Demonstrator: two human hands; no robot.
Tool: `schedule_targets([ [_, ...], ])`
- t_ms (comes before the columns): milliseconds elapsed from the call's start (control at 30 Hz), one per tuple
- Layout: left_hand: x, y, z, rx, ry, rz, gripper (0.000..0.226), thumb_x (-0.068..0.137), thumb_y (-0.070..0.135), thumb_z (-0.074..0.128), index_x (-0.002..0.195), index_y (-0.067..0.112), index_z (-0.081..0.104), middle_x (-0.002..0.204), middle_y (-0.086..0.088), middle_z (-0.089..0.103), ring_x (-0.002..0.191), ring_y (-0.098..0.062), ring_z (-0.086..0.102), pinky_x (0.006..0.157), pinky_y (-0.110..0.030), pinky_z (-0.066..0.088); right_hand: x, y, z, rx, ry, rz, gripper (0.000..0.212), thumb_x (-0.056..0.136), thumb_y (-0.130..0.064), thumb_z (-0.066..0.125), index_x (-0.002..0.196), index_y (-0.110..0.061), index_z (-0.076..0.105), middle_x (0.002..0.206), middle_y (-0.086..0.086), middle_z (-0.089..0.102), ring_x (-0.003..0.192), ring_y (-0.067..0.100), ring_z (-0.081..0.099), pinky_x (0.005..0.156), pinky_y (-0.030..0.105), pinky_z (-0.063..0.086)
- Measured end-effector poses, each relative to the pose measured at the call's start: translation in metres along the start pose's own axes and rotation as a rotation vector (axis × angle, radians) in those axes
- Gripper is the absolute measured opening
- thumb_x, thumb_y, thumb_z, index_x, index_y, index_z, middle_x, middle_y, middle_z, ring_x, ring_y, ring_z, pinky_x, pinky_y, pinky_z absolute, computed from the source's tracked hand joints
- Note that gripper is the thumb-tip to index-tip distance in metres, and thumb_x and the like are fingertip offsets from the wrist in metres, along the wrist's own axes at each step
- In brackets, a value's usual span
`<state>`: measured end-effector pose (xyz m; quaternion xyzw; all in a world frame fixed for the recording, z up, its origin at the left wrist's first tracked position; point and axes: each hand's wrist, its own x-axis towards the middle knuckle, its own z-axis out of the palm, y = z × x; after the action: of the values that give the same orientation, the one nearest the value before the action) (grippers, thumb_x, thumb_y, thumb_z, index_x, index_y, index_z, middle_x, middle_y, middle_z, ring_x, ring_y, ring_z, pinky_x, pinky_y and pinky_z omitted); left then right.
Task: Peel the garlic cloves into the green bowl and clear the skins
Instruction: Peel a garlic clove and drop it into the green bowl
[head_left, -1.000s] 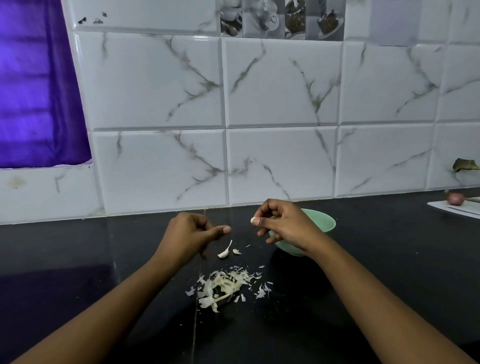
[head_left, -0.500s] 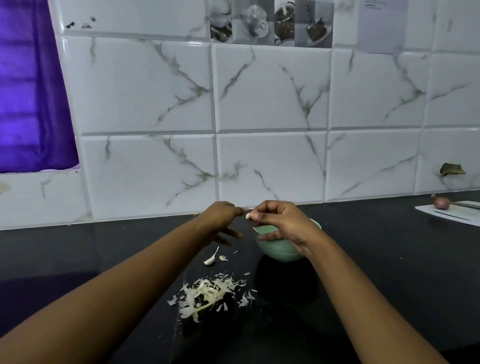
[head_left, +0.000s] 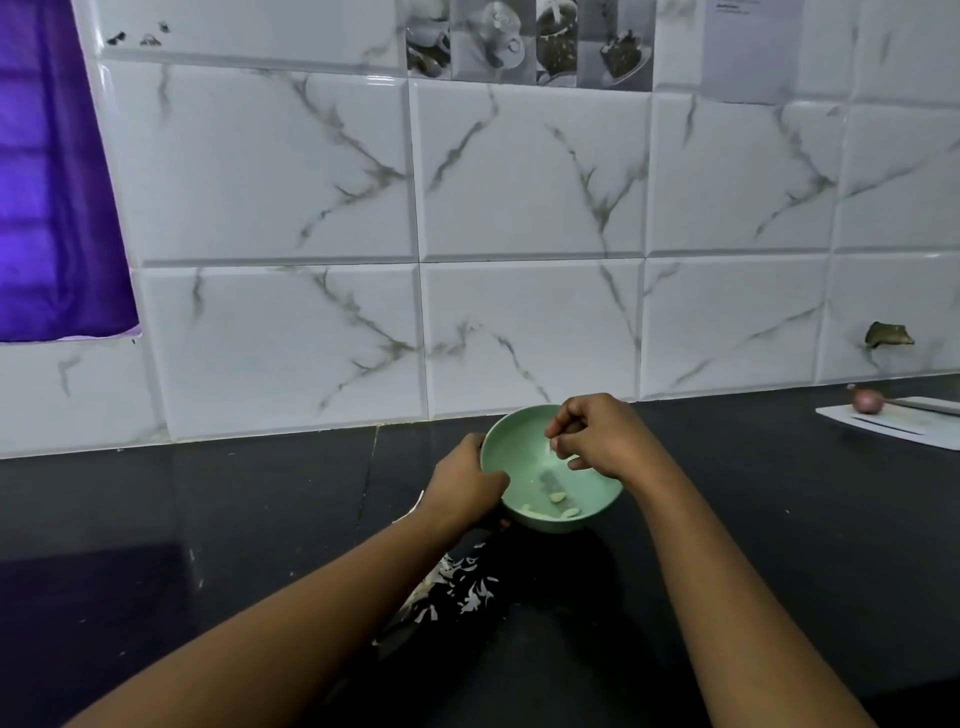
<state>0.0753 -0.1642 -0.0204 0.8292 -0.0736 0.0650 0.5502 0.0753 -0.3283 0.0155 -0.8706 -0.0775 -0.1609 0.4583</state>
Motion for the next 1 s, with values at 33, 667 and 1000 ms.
schedule_targets([
  [33, -0.001, -0.001, 0.0, 0.0, -0.002, 0.008, 0.032, 0.085, 0.001, 0.048, 0.11, 0.02, 0.046, 0.092, 0.001, 0.055, 0.064, -0.034, 0.068, 0.06, -0.049, 0.059, 0.001, 0.001, 0.001, -0.003, 0.0, 0.003, 0.012, 0.082, 0.005, 0.06, 0.083, -0.005, 0.065, 0.07, 0.003, 0.064, 0.066, 0.014, 0.062, 0.06, 0.025, 0.055],
  [667, 0.003, 0.01, -0.092, 0.018, -0.002, -0.135, 0.021, 0.099, 0.029, 0.048, 0.109, 0.013, 0.056, 0.102, -0.007, 0.066, 0.061, -0.021, 0.067, 0.059, -0.026, 0.045, -0.022, -0.029, 0.077, -0.04, -0.049, -0.289, 0.016, 0.092, -0.004, 0.054, 0.093, -0.015, 0.065, 0.062, 0.001, 0.062, 0.043, 0.01, 0.058, 0.046, 0.024, 0.052],
  [1000, -0.027, -0.055, -0.122, 0.392, 0.077, -0.013, 0.012, 0.09, 0.027, 0.062, 0.079, 0.03, 0.065, 0.086, 0.002, 0.072, 0.074, -0.014, 0.069, 0.063, -0.028, 0.053, -0.011, -0.005, 0.124, -0.633, -0.283, -0.367, 0.029, 0.094, -0.021, 0.052, 0.121, -0.026, 0.061, 0.113, 0.003, 0.057, 0.107, 0.025, 0.056, 0.086, 0.033, 0.044],
])
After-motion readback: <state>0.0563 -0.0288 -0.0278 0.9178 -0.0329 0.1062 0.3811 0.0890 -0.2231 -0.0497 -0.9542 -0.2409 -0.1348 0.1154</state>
